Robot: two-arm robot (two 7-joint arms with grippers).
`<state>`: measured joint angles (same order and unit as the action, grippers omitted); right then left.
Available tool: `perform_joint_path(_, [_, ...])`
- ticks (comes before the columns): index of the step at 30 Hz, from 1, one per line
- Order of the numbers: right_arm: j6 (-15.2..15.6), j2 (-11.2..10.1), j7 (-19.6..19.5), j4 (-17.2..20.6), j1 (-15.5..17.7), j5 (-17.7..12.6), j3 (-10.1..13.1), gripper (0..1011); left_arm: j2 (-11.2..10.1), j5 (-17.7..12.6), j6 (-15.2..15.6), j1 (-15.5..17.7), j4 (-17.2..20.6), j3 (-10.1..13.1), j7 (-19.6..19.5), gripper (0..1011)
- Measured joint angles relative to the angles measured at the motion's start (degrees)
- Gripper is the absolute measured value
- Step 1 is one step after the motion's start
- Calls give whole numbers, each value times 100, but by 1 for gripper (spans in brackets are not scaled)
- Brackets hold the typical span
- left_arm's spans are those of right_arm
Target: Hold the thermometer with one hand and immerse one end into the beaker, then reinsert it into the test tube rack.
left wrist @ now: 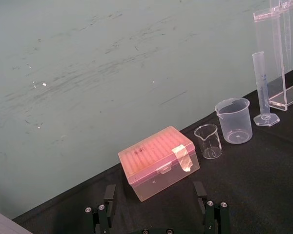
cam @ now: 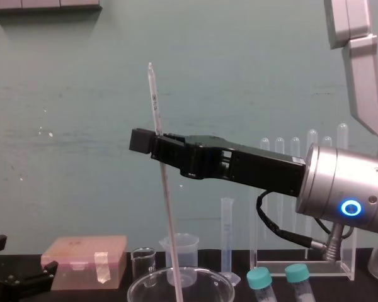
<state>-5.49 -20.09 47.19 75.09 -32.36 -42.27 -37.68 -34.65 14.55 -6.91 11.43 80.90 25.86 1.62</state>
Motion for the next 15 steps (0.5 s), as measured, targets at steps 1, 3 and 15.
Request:
perform_joint_path(1, [12, 1, 5, 0, 5, 0, 5, 56, 0, 0, 0, 0, 0, 0, 0, 1008])
perform_joint_path(3, [18, 5, 8, 0, 8, 1, 7, 56, 0, 0, 0, 0, 0, 0, 0, 1008])
perform_joint_path(15, [61, 31, 13, 6, 11, 7, 29, 56, 0, 0, 0, 0, 0, 0, 0, 1008])
